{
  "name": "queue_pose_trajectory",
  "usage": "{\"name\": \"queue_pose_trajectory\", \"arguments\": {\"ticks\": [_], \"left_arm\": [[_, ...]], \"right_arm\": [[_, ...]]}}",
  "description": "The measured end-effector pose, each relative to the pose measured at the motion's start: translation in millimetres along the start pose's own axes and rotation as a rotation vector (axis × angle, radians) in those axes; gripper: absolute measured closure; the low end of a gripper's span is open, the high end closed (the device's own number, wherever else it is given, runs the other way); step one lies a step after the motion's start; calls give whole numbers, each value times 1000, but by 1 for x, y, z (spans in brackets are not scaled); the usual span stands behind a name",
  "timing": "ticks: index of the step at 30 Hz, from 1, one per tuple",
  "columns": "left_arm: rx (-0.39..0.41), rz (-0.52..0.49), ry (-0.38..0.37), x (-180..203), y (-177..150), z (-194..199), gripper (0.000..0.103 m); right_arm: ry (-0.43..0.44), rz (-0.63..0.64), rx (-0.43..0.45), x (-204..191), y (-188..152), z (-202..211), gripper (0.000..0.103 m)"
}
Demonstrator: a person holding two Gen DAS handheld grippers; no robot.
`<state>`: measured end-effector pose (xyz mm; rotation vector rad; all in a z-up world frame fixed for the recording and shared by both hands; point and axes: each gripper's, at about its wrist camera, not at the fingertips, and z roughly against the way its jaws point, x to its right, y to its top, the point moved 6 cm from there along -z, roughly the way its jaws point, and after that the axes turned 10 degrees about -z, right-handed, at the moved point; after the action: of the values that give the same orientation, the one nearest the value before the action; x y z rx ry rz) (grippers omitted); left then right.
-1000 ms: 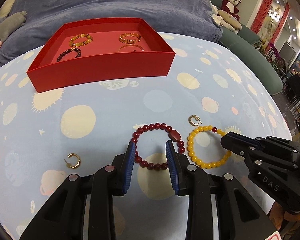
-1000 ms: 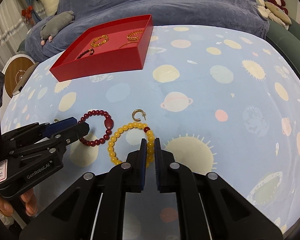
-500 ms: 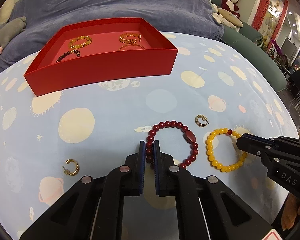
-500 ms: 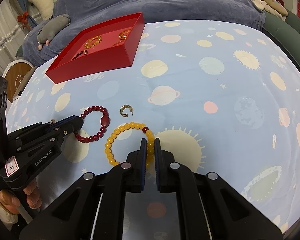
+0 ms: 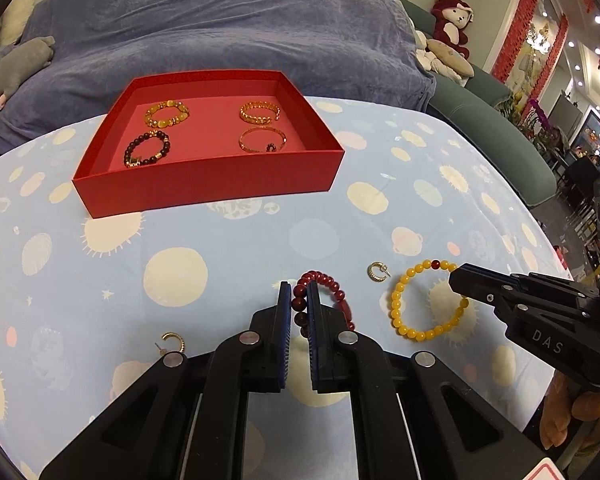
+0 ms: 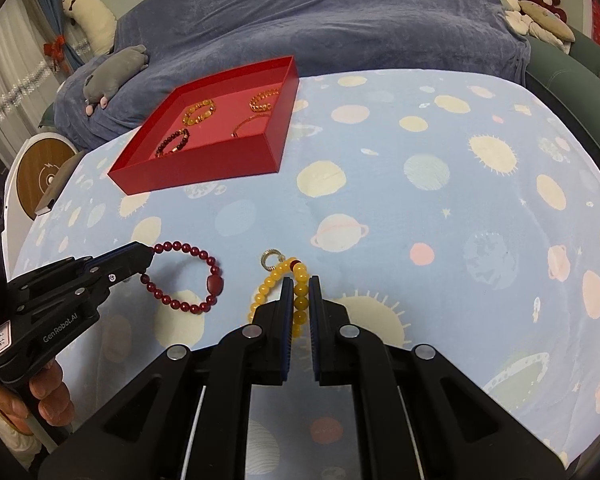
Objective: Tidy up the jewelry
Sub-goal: 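Carry both bead bracelets into the red box and open both tools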
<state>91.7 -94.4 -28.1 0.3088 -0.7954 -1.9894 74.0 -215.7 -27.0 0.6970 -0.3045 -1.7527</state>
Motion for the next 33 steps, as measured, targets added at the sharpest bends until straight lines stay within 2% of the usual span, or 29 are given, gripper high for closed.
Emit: {"name": "queue_pose_trajectory", "arguments": {"ticks": [8,22,28,33], "left_arm": [[64,16,-5,-11,18,30,97],[144,77,56,-56,50,66,97],[169,81,95,-81,75,68,97],[184,72,128,-100,98,63,97]], "right_arm": [[21,5,44,-20,20,9,96],[91,55,135,-83,72,24,96],[138,34,152,-101,108,12,96],[133,7,156,-106,130,-5,96]]}}
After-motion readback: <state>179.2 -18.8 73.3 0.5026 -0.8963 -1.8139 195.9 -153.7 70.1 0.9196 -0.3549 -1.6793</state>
